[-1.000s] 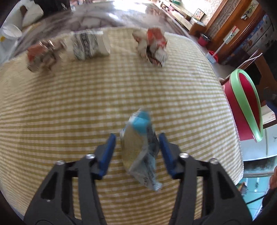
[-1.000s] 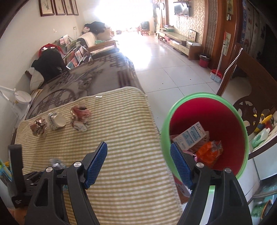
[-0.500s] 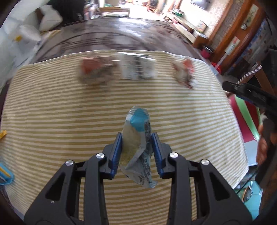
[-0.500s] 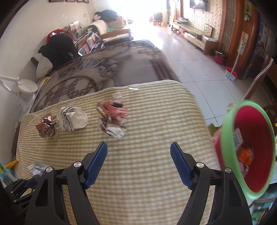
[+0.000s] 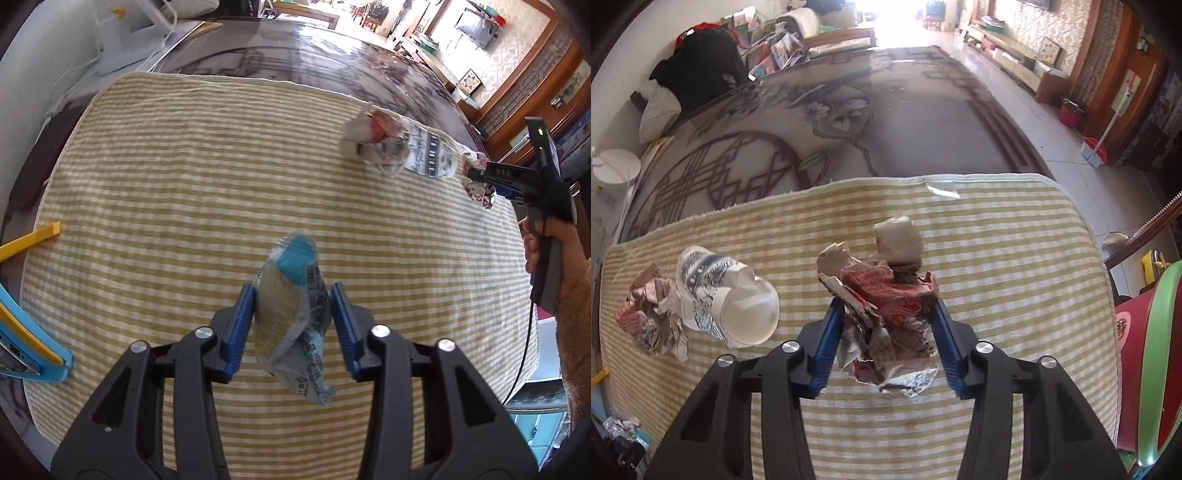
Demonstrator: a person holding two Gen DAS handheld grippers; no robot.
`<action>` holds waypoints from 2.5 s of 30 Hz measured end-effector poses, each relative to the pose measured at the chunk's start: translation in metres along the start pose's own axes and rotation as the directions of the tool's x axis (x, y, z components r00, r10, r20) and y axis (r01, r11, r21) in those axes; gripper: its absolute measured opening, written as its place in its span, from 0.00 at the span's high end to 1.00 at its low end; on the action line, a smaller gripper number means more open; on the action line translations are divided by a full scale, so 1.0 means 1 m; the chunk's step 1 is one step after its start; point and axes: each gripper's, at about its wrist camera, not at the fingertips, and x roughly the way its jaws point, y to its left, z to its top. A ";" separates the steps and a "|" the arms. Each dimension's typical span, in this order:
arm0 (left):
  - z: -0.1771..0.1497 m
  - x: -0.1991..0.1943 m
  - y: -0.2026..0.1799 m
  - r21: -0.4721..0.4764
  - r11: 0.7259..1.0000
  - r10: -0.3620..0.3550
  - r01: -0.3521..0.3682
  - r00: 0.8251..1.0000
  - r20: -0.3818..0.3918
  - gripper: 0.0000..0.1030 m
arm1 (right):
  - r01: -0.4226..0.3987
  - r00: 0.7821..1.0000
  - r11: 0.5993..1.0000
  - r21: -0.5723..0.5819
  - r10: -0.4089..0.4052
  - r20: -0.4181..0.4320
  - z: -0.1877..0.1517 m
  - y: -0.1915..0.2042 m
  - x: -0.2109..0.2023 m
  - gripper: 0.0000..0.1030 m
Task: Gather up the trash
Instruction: 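Carry the snack bag and red wrapper over the red bucket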
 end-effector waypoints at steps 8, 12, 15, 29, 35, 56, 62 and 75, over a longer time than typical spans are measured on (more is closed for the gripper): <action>-0.004 0.001 0.015 0.020 0.999 -0.047 0.047 0.999 -0.022 0.38 | -0.035 0.995 0.999 -0.022 0.037 0.093 -0.031 0.006 -0.060 0.65; -0.006 0.010 0.016 0.023 0.999 -0.043 0.044 0.998 -0.044 0.38 | -0.047 0.990 0.997 -0.053 0.053 0.127 -0.064 0.023 -0.087 0.65; -0.005 0.010 0.016 0.027 0.999 -0.038 0.039 0.999 -0.036 0.39 | -0.053 0.988 0.998 -0.042 0.059 0.142 -0.088 0.036 -0.097 0.65; 0.016 -0.017 -0.024 -0.002 0.999 -0.038 0.038 0.998 0.054 0.75 | -0.154 0.973 0.982 -0.110 0.171 0.157 -0.111 0.043 -0.130 0.64; 0.020 -0.031 -0.059 -0.007 1.000 -0.019 0.020 0.993 0.117 0.75 | -0.194 0.964 0.974 -0.119 0.212 0.164 -0.117 0.022 -0.133 0.64; 0.032 -0.026 -0.180 0.260 0.958 -0.154 0.121 0.982 0.113 0.75 | 0.008 0.958 0.999 0.045 -0.021 0.285 -0.121 -0.067 -0.196 0.64; 0.023 -0.021 -0.248 0.297 0.948 -0.157 0.112 0.979 0.133 0.74 | 0.008 0.948 0.999 0.040 -0.021 0.319 -0.121 -0.121 -0.208 0.63; -0.009 0.004 -0.372 0.272 0.948 -0.193 0.165 0.978 0.080 0.74 | 0.022 0.965 1.000 0.018 -0.026 0.262 -0.117 -0.253 -0.194 0.63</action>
